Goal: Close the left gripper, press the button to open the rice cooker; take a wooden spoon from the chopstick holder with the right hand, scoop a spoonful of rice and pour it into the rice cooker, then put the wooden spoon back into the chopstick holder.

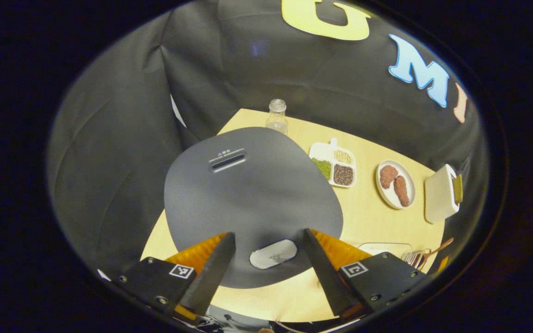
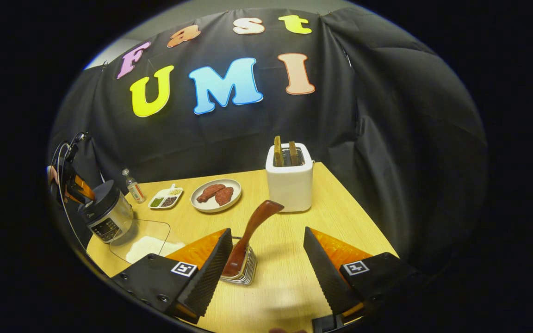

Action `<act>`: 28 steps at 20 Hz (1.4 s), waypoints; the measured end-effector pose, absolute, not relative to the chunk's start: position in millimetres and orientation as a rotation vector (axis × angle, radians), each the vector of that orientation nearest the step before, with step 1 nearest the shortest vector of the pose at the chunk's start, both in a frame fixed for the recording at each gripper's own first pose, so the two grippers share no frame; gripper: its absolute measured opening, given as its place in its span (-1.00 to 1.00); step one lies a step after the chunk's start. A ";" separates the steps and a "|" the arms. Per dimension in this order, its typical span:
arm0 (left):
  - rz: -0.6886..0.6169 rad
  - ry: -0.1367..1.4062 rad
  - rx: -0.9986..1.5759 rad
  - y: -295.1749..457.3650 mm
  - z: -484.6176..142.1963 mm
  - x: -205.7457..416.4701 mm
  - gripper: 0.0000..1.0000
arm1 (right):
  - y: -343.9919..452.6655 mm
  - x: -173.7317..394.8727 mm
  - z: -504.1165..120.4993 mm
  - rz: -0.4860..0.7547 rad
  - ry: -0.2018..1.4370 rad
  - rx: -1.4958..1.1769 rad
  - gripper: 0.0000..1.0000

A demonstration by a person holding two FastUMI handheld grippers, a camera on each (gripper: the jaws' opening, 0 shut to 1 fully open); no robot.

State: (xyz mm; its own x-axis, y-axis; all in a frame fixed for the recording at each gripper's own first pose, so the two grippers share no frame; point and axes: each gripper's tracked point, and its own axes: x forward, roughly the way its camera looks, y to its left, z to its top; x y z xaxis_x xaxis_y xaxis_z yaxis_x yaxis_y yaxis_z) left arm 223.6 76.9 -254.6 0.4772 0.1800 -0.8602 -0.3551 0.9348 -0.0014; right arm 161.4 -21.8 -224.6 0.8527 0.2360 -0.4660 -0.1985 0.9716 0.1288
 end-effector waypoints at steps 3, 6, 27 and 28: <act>0.342 1.015 -0.194 75.6 -255.5 223.2 0.98 | -29.4 157.0 -232.0 0.242 0.514 0.066 0.96; 0.347 1.007 -0.184 76.1 -255.6 223.0 0.98 | -38.7 149.4 -228.5 0.238 0.512 0.061 0.96; 0.105 0.178 -0.114 -29.4 6.4 22.5 0.96 | -24.2 59.6 -25.7 0.198 0.142 0.006 0.96; 0.097 0.130 -0.084 -28.9 22.5 7.1 0.94 | -25.7 51.8 -14.6 0.193 0.112 0.007 0.96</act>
State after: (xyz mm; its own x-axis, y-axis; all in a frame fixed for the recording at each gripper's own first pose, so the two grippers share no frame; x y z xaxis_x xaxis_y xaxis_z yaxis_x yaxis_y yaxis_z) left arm 7.1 -28.9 22.5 0.9869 0.0906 -0.1332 -0.1014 0.9919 -0.0769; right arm 51.8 -25.7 -14.6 0.9751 0.1923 -0.1101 -0.1915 0.9813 0.0177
